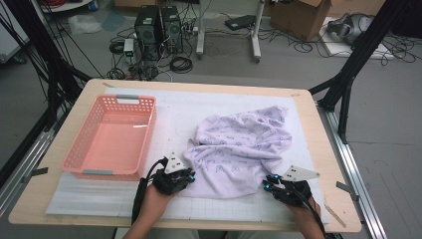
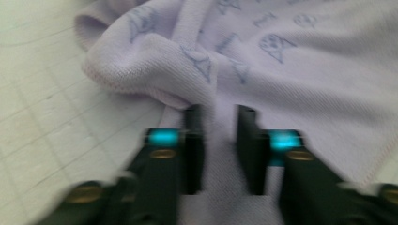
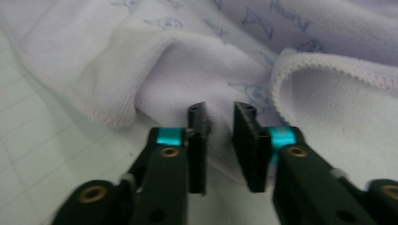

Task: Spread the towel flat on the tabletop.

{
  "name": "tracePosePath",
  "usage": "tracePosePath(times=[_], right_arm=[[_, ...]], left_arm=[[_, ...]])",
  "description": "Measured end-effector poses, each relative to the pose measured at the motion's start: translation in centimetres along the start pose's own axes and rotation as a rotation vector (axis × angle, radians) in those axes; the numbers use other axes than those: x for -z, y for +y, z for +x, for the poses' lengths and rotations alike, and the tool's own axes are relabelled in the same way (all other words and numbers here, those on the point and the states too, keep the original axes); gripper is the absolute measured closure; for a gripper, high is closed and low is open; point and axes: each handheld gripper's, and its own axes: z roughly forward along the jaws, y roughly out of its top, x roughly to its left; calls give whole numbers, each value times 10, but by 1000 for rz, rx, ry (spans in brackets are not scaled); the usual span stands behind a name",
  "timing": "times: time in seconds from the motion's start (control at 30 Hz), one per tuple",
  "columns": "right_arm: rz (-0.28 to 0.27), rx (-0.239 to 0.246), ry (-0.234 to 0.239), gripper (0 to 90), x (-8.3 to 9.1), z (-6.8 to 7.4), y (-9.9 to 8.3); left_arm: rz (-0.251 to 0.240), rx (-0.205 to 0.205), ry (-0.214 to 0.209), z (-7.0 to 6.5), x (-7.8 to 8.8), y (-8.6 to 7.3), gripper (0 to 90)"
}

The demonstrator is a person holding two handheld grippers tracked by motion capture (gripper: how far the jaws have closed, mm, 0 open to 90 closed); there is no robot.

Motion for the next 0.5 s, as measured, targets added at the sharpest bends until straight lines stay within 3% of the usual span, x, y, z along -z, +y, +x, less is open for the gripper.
tracePosePath(times=[0.07, 0.1, 0.2, 0.27, 0.37, 0.43, 0.5], right_arm=[[-18, -38, 12, 847, 3, -7, 6], [-31, -51, 14, 848, 4, -9, 8], [-61, -88, -17, 847, 6, -21, 18], [-63, -113, -31, 845, 0, -29, 25], [-20, -118, -66, 835, -17, -36, 37], [3, -113, -78, 826, -31, -37, 46], [50, -92, -96, 799, -44, -36, 54]], left_arm=[[-20, 19, 3, 3, 1, 0, 869], [-32, 17, 46, 5, 4, 0, 870], [-85, 61, 109, 14, 11, 1, 871], [-96, 82, 141, 20, 15, 0, 871], [-97, 109, 144, 26, 17, -4, 870], [-97, 120, 121, 24, 15, -4, 858], [-94, 136, 101, 22, 12, -3, 742]])
